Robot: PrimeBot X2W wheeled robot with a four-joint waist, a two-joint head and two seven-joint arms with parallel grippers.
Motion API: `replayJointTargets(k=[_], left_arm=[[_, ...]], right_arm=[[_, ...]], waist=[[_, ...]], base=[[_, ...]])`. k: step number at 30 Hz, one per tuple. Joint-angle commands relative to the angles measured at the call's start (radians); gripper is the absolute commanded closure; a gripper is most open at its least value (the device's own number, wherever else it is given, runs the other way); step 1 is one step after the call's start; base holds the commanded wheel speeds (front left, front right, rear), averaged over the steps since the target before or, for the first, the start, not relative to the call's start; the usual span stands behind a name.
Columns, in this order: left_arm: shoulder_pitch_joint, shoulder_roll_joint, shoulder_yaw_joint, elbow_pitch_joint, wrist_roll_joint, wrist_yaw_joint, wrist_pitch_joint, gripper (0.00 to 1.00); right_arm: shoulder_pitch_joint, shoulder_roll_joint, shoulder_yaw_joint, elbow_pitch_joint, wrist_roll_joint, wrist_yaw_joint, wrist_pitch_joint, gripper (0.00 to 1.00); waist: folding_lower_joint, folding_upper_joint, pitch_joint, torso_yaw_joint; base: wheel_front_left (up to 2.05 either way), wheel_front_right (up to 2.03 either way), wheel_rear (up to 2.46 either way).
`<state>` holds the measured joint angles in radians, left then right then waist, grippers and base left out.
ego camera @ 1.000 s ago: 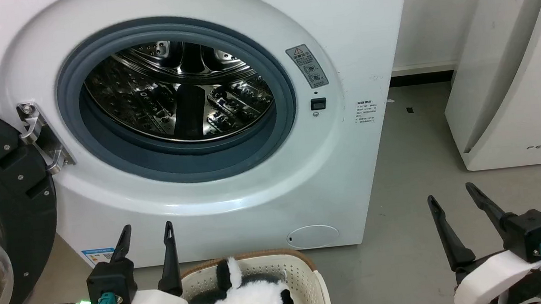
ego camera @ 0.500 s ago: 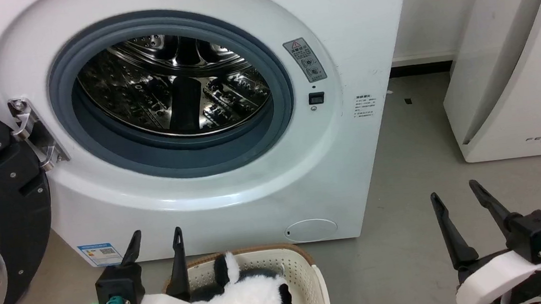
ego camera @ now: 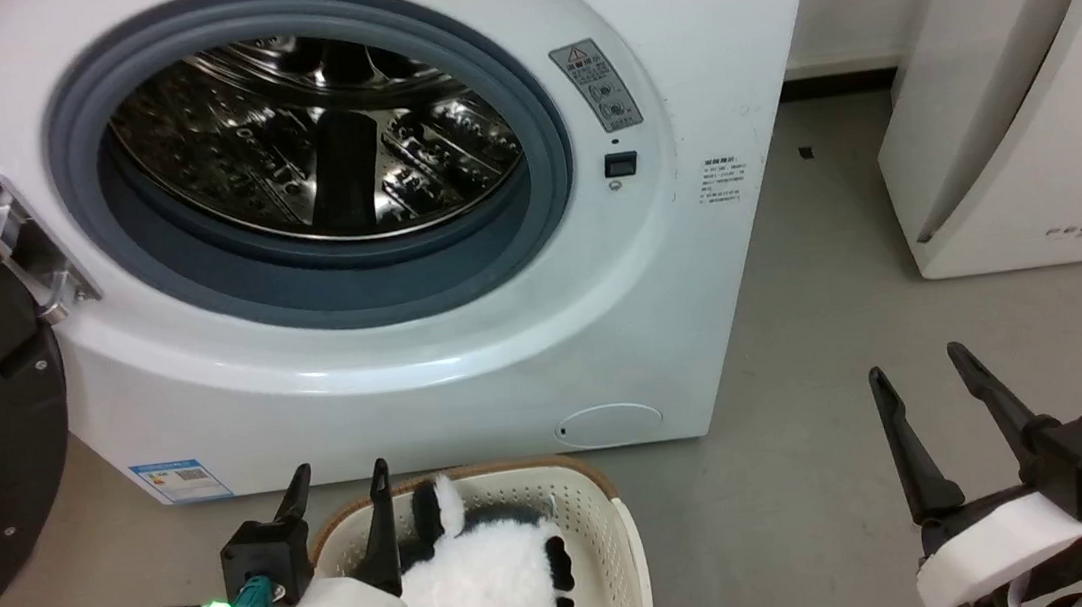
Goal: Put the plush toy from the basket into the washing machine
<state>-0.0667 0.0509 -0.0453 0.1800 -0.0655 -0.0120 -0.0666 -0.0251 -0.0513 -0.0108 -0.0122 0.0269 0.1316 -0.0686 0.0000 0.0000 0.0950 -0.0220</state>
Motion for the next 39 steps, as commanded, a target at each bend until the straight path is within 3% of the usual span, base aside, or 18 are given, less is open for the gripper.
replayJointTargets(k=[1,39], left_arm=[[-0.020,0.002,-0.002,0.019,-0.011,-0.004,-0.011,0.00],[-0.280,0.047,-0.053,0.481,-0.070,-0.031,-0.086,0.00]], right_arm=[[-0.017,0.000,-0.002,-0.006,0.007,0.000,-0.009,0.00],[-0.098,0.001,-0.001,-0.050,0.045,-0.001,-0.085,0.00]], waist=[[0.0000,0.0000,0.010,-0.004],[0.0000,0.0000,0.276,-0.081]], base=[[0.00,0.00,0.00],[0.00,0.00,0.00]])
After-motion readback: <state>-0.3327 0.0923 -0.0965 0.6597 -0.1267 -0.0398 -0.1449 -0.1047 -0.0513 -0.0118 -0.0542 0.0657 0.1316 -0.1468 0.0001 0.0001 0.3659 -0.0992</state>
